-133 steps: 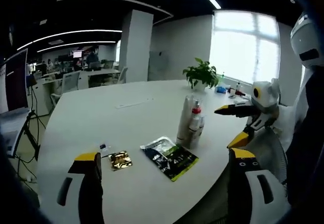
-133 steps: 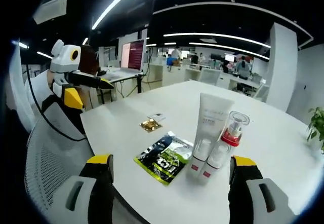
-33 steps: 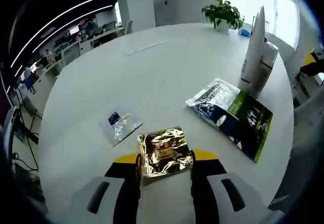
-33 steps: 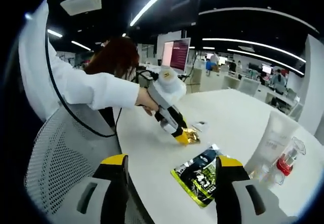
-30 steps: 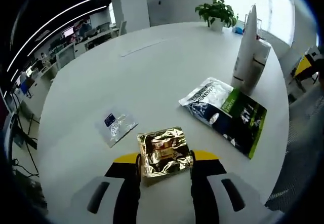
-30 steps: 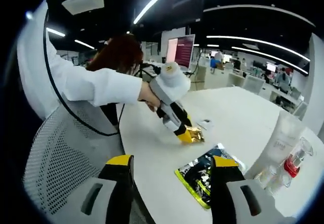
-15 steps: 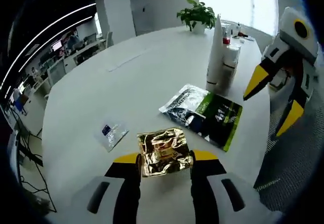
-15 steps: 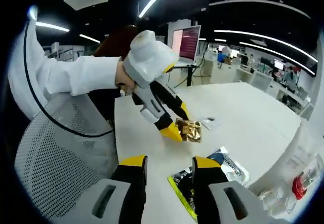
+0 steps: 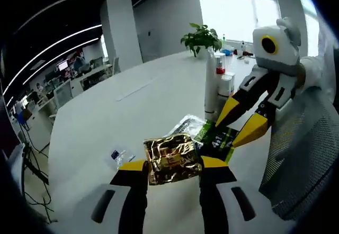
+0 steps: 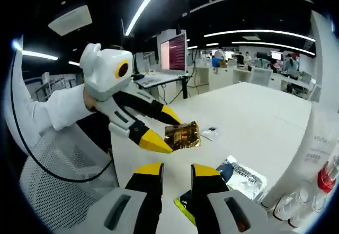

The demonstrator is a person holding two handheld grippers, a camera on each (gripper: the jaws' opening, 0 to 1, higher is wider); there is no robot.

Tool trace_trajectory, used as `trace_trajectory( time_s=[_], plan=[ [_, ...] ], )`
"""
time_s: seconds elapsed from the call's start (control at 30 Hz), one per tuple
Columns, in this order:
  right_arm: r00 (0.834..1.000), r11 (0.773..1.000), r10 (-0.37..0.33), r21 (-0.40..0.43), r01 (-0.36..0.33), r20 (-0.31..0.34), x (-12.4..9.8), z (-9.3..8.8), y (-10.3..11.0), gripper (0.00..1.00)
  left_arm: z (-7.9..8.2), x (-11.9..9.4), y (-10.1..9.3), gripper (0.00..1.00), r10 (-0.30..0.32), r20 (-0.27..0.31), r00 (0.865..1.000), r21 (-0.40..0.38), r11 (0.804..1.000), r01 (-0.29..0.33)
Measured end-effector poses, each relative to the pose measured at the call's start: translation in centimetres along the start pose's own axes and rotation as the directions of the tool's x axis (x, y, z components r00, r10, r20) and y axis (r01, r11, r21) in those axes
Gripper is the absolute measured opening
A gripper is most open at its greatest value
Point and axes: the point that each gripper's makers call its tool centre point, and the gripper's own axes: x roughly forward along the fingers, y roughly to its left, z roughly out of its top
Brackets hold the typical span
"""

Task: Arrange the skincare products in the storage area until every visible bottle or jar stands upright without overlapping.

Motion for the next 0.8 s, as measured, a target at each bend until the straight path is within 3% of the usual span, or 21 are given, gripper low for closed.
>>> trace_trajectory(
  time_s=[0.1,0.27,0.43,0.57,0.8],
  plan=[
    [0.998,0.993,0.002,0.117,-0.009,0.057,-0.1,0.9,-0.6,0.13,0.5,0.2,-0.4,0.34,-0.014,0.049,0.999,0.058,0.998,0.011],
    [0.999,0.995,-0.010,0.104,0.007,0.037,-0.1,0.4,-1.0,0.14,1.8,0.2,-1.1,0.33,-0.062,0.112,0.992,0.097,0.994,0.051],
    [0.995,0.982,0.016,0.188,-0.035,0.103,-0.3,1.5,-0.7,0.12,1.9,0.3,-1.9,0.34,-0.099,0.109,0.989,0.123,0.989,0.085],
    [0.995,0.980,0.018,0.194,-0.037,0.102,-0.4,1.5,-0.8,0.10,3.2,0.1,-2.4,0.34,-0.132,0.176,0.975,0.133,0.985,0.109],
    [0.985,0.968,0.033,0.241,-0.074,0.169,-1.0,2.8,-0.8,0.05,4.4,0.5,-2.7,0.33,-0.161,0.238,0.958,0.140,0.981,0.131]
  ],
)
